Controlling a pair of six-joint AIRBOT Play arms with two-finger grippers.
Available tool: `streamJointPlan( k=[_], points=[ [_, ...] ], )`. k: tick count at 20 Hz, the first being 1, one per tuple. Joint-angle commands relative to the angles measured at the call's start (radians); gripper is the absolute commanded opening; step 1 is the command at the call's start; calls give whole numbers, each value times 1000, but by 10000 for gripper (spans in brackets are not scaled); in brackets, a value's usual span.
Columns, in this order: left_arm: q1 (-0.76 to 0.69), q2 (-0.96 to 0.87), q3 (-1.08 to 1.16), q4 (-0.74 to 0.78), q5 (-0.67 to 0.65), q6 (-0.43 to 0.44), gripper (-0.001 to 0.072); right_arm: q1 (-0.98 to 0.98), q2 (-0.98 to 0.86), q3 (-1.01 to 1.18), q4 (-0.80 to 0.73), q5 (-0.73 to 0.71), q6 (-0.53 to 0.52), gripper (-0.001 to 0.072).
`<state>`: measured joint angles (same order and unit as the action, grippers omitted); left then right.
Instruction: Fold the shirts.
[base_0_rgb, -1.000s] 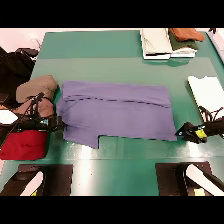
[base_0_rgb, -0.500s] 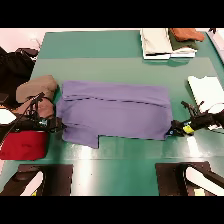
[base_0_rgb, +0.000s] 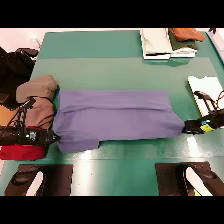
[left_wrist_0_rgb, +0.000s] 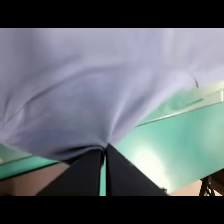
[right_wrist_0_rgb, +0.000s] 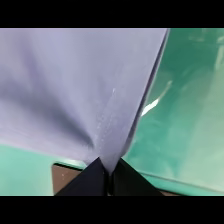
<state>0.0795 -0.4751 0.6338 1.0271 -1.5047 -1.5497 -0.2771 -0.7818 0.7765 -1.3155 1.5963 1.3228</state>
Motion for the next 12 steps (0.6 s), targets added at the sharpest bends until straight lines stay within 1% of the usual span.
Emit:
streamJointPlan(
  k=[1, 2, 4, 5, 7, 10, 12],
  points=[
    [0, -32, 41, 6, 37, -2, 23, -13, 23, 55, -47, -11, 13, 18],
    [0, -74, 51, 6, 78, 24, 23, 3, -16, 78, -47, -31, 13, 18],
    [0, -188, 79, 13, 201, 82, 23, 51, -126, 138, -47, -119, 13, 18],
    [0, -254, 103, 14, 263, 108, 23, 71, -187, 174, -47, -162, 13, 18],
    [0, -419, 182, 13, 363, 148, 24, 103, -328, 263, -40, -199, 13, 18],
    [0, -660, 319, 5, 411, 210, 25, 140, -521, 389, -38, -201, 13, 18],
    [0, -789, 400, 4, 425, 224, 25, 156, -614, 457, -38, -202, 15, 19]
  ],
)
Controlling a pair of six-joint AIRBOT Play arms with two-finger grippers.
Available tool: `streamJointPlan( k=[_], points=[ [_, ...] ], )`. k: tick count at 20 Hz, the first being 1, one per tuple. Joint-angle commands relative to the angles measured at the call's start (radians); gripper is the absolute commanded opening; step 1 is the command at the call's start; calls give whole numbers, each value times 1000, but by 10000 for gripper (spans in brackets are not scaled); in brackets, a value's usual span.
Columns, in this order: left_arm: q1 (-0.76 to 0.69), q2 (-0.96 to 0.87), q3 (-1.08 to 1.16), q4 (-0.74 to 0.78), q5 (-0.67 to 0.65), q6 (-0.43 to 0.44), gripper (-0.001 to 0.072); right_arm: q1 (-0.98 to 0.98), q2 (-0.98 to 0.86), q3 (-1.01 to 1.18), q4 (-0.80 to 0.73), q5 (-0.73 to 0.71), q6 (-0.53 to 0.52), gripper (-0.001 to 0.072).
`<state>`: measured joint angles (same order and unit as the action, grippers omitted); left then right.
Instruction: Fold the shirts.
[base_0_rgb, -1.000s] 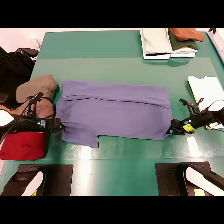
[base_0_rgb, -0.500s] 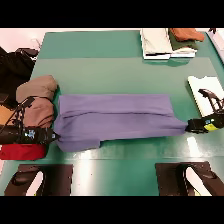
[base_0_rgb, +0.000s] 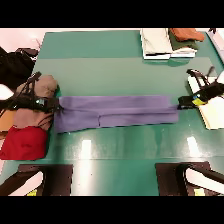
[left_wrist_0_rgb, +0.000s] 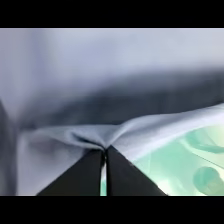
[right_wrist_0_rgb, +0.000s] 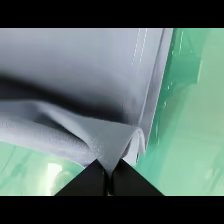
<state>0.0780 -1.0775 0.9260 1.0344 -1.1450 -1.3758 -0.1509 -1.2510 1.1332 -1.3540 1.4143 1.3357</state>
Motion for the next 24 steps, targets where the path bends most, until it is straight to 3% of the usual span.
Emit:
streamJointPlan(
  k=[1, 3, 4, 5, 6, 10, 11, 12, 13, 16, 21, 23, 24],
  points=[
    [2, -235, 138, -5, 76, 50, 25, 29, -178, 127, 2, -19, 3, 20],
    [2, -291, 177, -19, 88, 48, 41, 24, -231, 174, 49, -25, 3, 22],
    [2, -298, 187, -22, 92, 39, 284, 9, -250, 196, 91, -30, 3, 60],
    [2, -299, 198, -23, 97, 20, 452, -10, -264, 213, 143, -37, 2, 276],
    [2, -299, 218, -23, 89, 8, 430, -36, -274, 229, 190, -35, -1, 441],
    [2, -298, 296, -32, -36, 4, 427, -164, -225, 158, 246, -30, -67, 456],
    [2, -297, 296, -54, -50, 4, 327, -210, -206, 109, 248, -37, -85, 459],
    [-3, -297, 296, -75, -54, 10, 41, -259, -202, 65, 267, -40, -105, 465],
    [-18, -297, 296, -92, -44, 19, 25, -308, -202, 23, 302, -49, -122, 528],
    [-119, -301, 295, -99, 13, 13, 25, -406, -250, -70, 430, -51, -185, 531],
    [-341, -330, 291, -98, 182, -62, 24, -328, -347, -96, 508, -81, -220, 501],
    [-417, -366, 291, -99, 232, -101, 24, -253, -380, -60, 523, -95, -231, 395],
    [-451, -384, 292, -99, 250, -113, 24, -220, -389, -35, 520, -95, -239, 265]
  ],
)
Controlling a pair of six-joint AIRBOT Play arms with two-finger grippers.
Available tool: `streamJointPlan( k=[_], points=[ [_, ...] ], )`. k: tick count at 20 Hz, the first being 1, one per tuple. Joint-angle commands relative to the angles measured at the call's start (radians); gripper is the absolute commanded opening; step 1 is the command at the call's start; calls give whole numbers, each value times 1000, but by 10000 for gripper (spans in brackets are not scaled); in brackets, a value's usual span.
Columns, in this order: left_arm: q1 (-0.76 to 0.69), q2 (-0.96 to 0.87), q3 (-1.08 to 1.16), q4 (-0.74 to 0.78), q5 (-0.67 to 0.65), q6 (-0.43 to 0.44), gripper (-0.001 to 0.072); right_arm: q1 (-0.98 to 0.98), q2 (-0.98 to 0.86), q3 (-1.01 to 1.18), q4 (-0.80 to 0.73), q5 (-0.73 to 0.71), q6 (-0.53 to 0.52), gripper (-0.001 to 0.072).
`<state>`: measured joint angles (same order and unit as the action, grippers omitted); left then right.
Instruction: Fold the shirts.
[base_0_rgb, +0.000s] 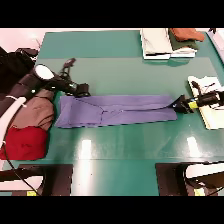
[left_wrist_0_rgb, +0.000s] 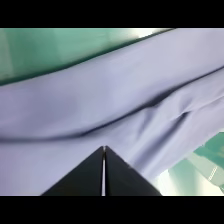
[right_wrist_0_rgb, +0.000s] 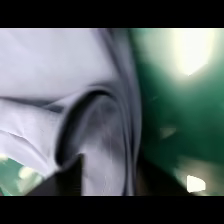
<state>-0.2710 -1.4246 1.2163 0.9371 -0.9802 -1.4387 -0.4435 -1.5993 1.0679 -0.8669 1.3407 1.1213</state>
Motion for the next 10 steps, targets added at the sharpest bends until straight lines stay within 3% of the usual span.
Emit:
streamJointPlan(
  k=[1, 2, 3, 10],
  points=[
    [-135, -59, 3, -3, 102, -56, 24, 96, -38, 52, 34, -17, -25, 133],
    [-161, -81, 11, -3, 111, -57, 23, 110, -32, 80, 34, -1, -26, 39],
    [-182, -105, 28, -4, 117, -63, 23, 115, -18, 115, 36, 23, -32, 20],
    [-282, -313, 204, -6, 135, -84, 24, 198, 211, 370, 195, 125, 34, 19]
  ],
)
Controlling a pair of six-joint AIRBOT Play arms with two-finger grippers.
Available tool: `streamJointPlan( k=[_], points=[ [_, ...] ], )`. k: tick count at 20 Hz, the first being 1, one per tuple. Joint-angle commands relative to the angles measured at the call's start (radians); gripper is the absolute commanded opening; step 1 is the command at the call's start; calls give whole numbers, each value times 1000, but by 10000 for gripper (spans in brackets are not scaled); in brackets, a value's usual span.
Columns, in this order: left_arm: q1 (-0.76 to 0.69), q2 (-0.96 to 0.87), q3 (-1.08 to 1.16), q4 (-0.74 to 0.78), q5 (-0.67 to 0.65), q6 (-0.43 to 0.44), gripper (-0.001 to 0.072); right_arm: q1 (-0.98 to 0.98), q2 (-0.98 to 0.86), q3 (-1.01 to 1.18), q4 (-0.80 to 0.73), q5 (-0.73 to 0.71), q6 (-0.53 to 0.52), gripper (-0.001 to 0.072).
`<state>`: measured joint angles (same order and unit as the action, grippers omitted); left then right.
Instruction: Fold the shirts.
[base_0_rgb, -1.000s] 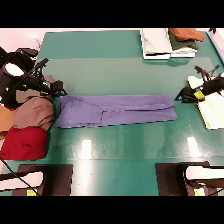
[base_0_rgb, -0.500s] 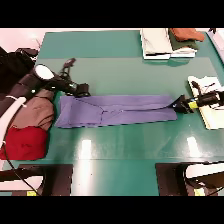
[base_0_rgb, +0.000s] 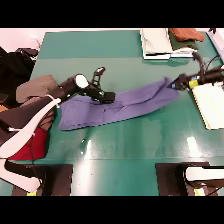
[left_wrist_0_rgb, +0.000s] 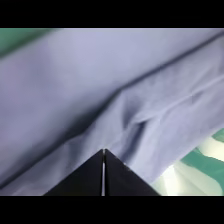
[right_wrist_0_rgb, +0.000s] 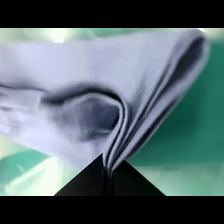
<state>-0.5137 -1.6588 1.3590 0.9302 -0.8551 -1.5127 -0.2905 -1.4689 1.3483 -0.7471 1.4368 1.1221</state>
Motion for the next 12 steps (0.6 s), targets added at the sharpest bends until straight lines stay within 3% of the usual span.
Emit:
streamJointPlan(
  k=[1, 9, 12],
  points=[
    [-43, -101, 74, 2, 9, -26, 24, 74, 108, 124, 72, 29, 45, 19],
    [-43, -140, 77, 1, 21, -71, 24, 291, 159, 281, 75, -4, 129, 19],
    [-15, -115, 104, 31, -37, -77, 24, 356, 159, 281, 76, -32, 138, 19]
  ],
)
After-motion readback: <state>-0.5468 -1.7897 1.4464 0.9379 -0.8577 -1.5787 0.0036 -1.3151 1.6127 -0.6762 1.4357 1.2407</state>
